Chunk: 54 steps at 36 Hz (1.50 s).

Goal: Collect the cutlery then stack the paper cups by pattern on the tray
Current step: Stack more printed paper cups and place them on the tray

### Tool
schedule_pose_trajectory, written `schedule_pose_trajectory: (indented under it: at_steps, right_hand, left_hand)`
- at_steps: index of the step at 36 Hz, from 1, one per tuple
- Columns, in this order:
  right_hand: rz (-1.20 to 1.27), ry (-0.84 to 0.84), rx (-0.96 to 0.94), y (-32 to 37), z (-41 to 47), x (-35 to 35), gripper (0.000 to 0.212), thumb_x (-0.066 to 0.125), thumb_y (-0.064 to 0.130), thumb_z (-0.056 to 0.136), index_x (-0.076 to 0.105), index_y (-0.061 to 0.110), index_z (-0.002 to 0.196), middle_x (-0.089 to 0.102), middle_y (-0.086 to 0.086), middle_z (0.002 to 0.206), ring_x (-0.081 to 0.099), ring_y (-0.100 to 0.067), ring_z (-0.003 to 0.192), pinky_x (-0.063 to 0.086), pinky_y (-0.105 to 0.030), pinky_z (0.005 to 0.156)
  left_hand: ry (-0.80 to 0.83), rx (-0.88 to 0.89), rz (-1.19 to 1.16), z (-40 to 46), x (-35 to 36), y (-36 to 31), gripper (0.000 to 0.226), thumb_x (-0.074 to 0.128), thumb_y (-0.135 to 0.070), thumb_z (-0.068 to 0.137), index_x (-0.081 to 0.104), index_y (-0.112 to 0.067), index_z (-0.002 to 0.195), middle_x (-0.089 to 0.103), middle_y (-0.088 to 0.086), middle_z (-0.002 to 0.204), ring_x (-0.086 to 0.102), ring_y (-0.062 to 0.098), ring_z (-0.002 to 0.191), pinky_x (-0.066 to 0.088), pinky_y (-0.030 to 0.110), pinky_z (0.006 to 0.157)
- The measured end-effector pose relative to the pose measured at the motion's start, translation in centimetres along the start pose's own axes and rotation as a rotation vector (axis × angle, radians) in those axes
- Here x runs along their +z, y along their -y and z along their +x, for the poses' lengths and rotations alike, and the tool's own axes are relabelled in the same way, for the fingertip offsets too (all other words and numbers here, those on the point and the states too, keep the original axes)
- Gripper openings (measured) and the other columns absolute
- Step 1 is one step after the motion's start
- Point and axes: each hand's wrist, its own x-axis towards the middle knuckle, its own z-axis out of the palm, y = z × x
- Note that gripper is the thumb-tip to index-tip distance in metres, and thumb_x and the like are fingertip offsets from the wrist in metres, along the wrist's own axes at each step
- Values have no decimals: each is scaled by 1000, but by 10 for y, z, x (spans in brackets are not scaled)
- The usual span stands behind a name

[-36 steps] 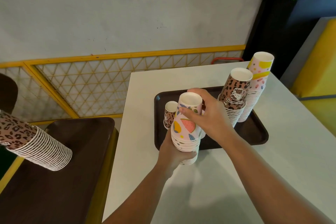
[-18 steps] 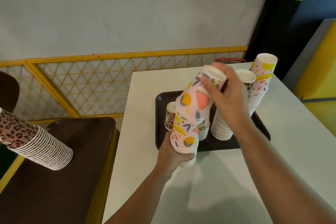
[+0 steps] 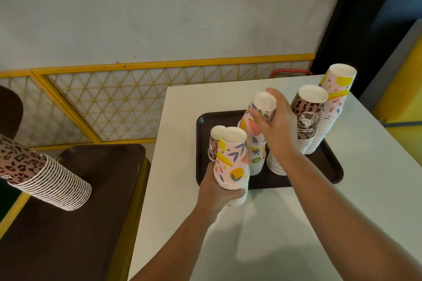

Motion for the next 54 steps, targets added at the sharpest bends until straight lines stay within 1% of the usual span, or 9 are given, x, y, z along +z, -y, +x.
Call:
schedule_pose_trajectory:
  at_steps: [4,7,11,17,22,29,40,46,54]
  right_hand:
    - [0,84,92,-9,-11,6,68,69,33,79,38,13,135,54,-8,125,51,-21,113,36,-20,90]
    - [30,35,37,0,-20,4,71,62,46,79,36,14,136,45,-2,136,39,-12,126,28,-17,101]
    - [90,177,15,8,-36,2,65,60,48,81,40,17,134,50,6,128,44,0,115,28,5,86]
    - [131,380,108,11,-57,7,55,74,41,70,46,31,117,57,15,110,55,-7,106,49,-25,89]
    - [130,387,113,13,-60,5,44,73,39,72,44,38,106,55,21,101,54,-3,100,42,-10,78]
    - [116,282,89,22,-54,-2,48,71,38,75,54,17,115,61,12,100,59,-3,91,50,-13,75]
    - [232,76,104,42,-23,-19,33,70,30,79,58,15,107,65,15,89,61,10,78,47,-7,65]
    - [308,-150,101,44,11,-32,48,67,35,81,53,13,122,63,10,106,63,-2,97,51,-13,76]
    - [105,-107,110,10,5,-11,53,71,33,78,50,13,122,61,4,112,54,-1,97,38,-1,76]
  left_hand:
    - [7,-20,-12,0,-1,-1,72,86,-24,44,49,-33,105,65,-13,108,61,7,103,52,23,85]
    - [-3,-8,1,0,-1,-1,73,86,-29,43,48,-34,105,64,-12,108,61,7,103,52,25,87]
    - [-11,8,-20,1,0,-2,82,86,-37,38,51,-31,112,66,-10,111,62,10,105,52,32,91]
    - [5,32,20,-1,5,-9,93,82,-43,36,50,-24,121,63,-7,115,60,13,107,51,33,94]
    - [28,44,56,-2,7,-10,96,82,-44,38,44,-28,125,59,-7,123,57,14,115,49,33,99]
    - [43,71,36,-1,6,-9,99,80,-49,40,45,-28,130,60,-15,120,57,-1,110,48,19,95]
    - [-6,-6,-1,0,3,-4,76,86,-28,40,53,-27,108,67,-9,101,64,12,96,53,25,80]
    - [-13,-8,25,0,0,-6,74,91,-17,50,49,-29,109,64,-11,105,61,8,100,51,21,81]
    - [-25,2,47,2,-2,-7,70,90,-8,56,49,-30,108,63,-14,102,60,5,97,47,11,74]
